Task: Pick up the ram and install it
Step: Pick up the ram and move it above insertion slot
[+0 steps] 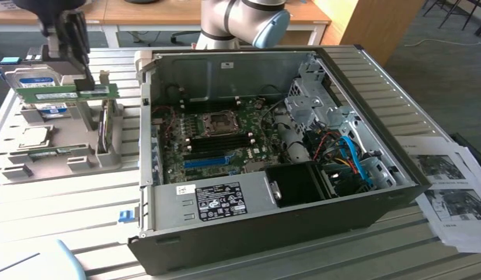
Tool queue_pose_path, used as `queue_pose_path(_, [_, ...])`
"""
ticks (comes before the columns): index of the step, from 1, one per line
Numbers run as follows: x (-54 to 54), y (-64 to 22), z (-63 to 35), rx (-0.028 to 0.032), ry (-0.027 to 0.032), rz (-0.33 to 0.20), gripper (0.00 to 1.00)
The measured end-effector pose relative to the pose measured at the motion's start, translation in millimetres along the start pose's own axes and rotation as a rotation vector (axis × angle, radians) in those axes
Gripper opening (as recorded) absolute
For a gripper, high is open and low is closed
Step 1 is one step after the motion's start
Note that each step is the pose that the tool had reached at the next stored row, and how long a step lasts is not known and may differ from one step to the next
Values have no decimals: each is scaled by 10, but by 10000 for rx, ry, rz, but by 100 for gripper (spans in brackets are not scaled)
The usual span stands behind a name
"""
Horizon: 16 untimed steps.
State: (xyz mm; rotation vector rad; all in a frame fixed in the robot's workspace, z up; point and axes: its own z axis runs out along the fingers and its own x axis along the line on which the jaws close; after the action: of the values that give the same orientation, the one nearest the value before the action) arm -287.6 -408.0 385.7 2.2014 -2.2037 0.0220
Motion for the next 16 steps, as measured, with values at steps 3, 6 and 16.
queue_pose_path(3, [0,-91,-1,-1,0,1,11])
queue_pose_path(6, [0,-185,-2,-1,0,1,11])
queue_pose_path(16, [-1,-518,-5,0,0,1,11])
